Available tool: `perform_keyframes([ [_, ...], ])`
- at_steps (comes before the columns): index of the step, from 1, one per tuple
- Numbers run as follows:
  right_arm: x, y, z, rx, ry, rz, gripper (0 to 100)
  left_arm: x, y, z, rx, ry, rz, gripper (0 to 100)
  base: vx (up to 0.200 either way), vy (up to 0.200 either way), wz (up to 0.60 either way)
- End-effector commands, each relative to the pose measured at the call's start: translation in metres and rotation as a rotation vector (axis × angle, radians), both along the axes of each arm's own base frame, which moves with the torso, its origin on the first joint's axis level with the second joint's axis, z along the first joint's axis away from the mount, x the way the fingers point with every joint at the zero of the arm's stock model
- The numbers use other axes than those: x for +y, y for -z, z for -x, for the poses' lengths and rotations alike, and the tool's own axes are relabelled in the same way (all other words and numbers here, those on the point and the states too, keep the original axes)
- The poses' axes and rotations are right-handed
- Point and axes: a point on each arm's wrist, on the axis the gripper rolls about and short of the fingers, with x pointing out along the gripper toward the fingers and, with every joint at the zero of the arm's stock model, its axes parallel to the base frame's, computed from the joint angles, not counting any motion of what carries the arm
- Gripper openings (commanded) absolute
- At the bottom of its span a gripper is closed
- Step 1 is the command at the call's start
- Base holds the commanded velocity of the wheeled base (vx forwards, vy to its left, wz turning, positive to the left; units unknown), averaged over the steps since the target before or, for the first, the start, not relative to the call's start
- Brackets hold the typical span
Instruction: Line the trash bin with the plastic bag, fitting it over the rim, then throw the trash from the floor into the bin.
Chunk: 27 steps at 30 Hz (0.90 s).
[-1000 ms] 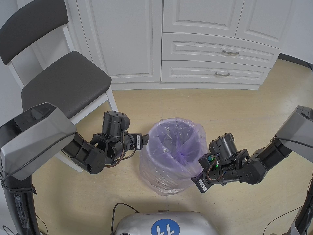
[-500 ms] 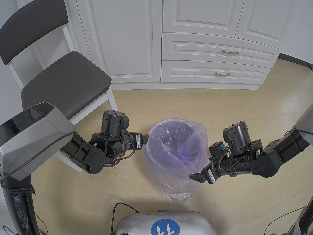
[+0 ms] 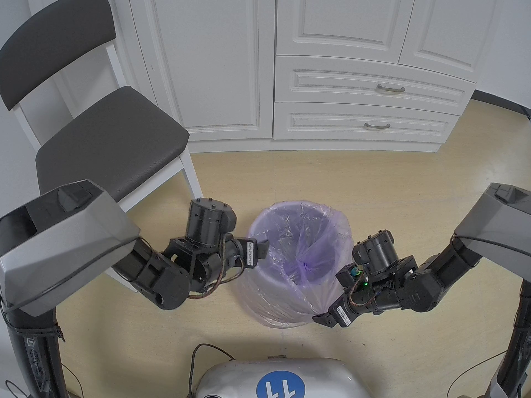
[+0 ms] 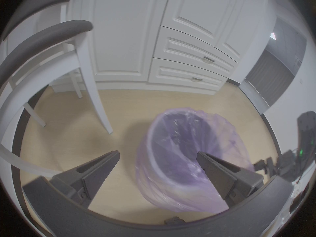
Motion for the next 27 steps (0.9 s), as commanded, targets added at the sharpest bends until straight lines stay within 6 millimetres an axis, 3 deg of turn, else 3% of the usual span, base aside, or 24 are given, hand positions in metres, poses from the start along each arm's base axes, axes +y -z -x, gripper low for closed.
perform_keyframes([
  [1,0.005,0.023,-0.004,0.044,-0.003,0.028,100,-0.021,0.006,0.02,0.021,0.069,-0.008,100,0.0,0.0,0.0],
  [6,0.005,0.02,-0.005,0.028,0.001,0.019,100,-0.04,0.027,0.034,0.075,0.119,-0.034,100,0.0,0.0,0.0],
  [8,0.005,0.019,-0.006,0.02,0.003,0.015,100,-0.04,0.031,0.033,0.083,0.119,-0.04,100,0.0,0.0,0.0],
  [13,0.004,0.013,-0.006,-0.008,0.006,-0.004,100,-0.05,0.064,0.023,0.126,0.116,-0.064,100,0.0,0.0,0.0],
  [24,0.005,0.01,-0.004,-0.014,0.002,-0.006,100,-0.056,0.067,0.015,0.131,0.07,0.024,100,0.0,0.0,0.0],
  [25,0.005,0.01,-0.004,-0.014,0.002,-0.006,100,-0.056,0.068,0.015,0.128,0.07,0.028,0,0.0,0.0,0.0],
  [27,0.005,0.007,-0.004,-0.019,0.002,-0.009,100,-0.057,0.069,0.013,0.107,0.069,0.046,0,0.0,0.0,0.0],
])
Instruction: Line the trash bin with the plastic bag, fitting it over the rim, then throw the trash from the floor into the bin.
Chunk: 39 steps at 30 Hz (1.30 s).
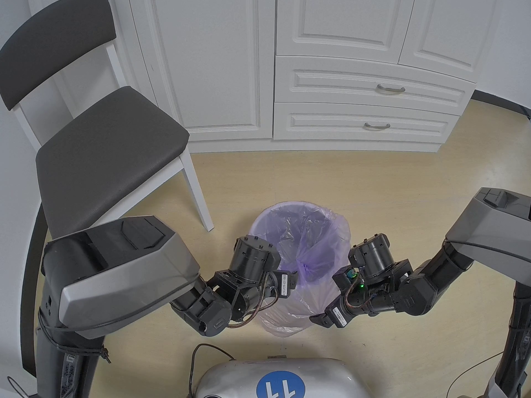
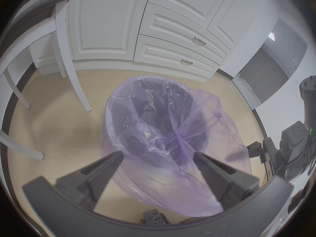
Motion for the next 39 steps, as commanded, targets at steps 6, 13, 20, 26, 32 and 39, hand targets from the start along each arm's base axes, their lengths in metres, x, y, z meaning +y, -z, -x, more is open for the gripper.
perform_keyframes([
  [6,-0.003,-0.005,0.001,-0.009,0.001,-0.002,100,0.003,0.006,-0.006,-0.021,-0.021,0.015,0,0.0,0.0,0.0],
  [13,-0.023,-0.021,0.007,-0.049,-0.017,0.035,100,0.006,0.011,-0.014,-0.021,-0.04,0.012,0,0.0,0.0,0.0],
  [20,-0.04,-0.029,0.011,-0.09,-0.068,0.09,100,0.014,0.011,-0.023,-0.028,-0.066,0.018,0,0.0,0.0,0.0],
  [26,-0.039,-0.049,0.011,-0.137,-0.029,0.025,100,0.007,0.0,-0.006,-0.041,-0.026,0.031,0,0.0,0.0,0.0],
  [32,-0.031,-0.064,0.009,-0.156,0.039,-0.08,100,0.0,0.007,0.013,-0.058,0.023,0.025,0,0.0,0.0,0.0],
  [39,-0.007,-0.043,-0.006,-0.158,0.086,-0.172,100,0.015,0.01,0.004,-0.068,0.015,-0.042,100,0.0,0.0,0.0],
])
